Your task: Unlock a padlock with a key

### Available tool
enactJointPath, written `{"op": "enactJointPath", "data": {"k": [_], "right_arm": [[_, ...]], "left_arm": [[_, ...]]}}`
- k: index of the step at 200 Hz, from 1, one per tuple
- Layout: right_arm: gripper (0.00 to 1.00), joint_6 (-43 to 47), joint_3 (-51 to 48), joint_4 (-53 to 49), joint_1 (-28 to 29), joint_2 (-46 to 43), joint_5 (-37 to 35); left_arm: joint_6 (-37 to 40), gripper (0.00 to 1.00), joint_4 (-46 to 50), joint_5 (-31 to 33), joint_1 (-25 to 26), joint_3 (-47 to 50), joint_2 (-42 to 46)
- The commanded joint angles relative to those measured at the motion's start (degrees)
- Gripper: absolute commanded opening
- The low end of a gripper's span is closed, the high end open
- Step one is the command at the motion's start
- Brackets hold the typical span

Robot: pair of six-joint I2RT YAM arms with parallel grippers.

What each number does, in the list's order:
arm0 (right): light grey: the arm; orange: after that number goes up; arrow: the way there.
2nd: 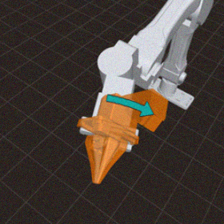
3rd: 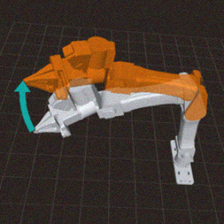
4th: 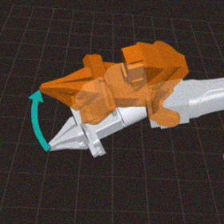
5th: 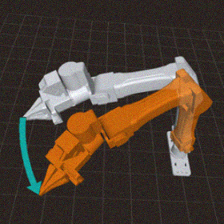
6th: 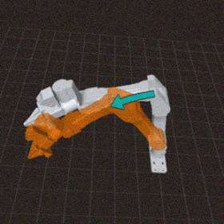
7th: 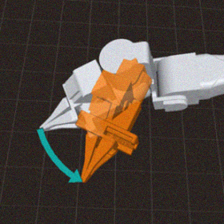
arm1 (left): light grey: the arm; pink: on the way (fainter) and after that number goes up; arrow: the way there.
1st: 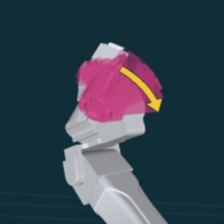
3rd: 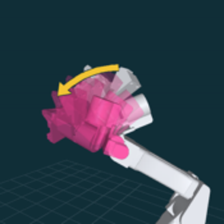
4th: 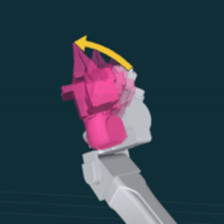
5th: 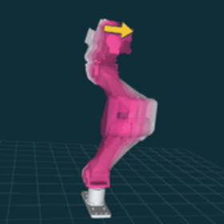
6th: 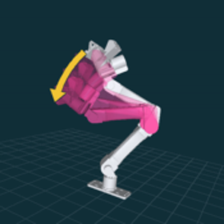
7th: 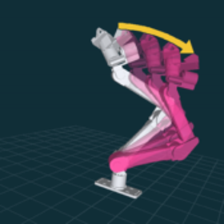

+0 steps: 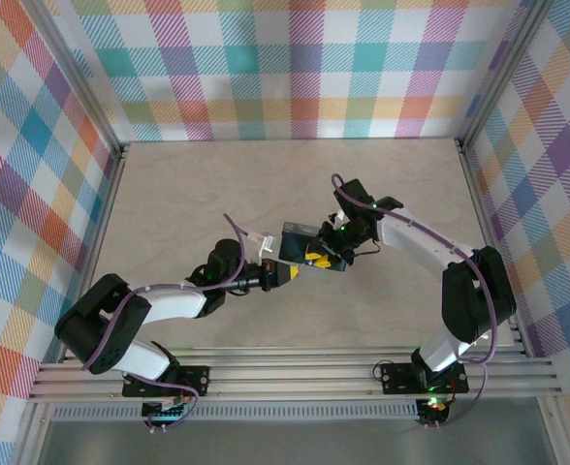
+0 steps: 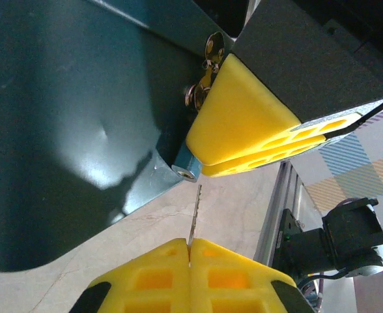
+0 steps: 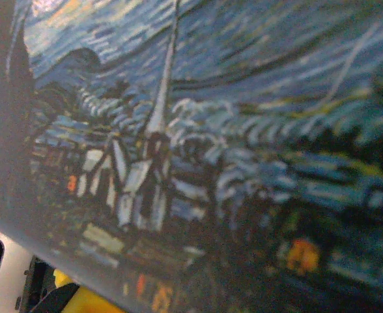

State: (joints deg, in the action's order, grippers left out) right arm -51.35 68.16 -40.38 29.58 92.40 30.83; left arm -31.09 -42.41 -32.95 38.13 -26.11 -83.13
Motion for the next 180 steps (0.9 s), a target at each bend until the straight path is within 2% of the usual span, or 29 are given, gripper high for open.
{"op": "enactJointPath", "data": {"k": [1,180], "right_arm": [[0.0,1.3,1.9,0.2,-0.4,-2.2,2.8],[0.0,-0.3,-1.6,2.4,-0.4,-3.7,2.3]], "left_arm": [[0.5,0.0,-1.9,-0.3,0.7,-0.9,0.1],[1.3,0.0,-1.3,-1.6,0.7,-4.0,-3.3]]}}
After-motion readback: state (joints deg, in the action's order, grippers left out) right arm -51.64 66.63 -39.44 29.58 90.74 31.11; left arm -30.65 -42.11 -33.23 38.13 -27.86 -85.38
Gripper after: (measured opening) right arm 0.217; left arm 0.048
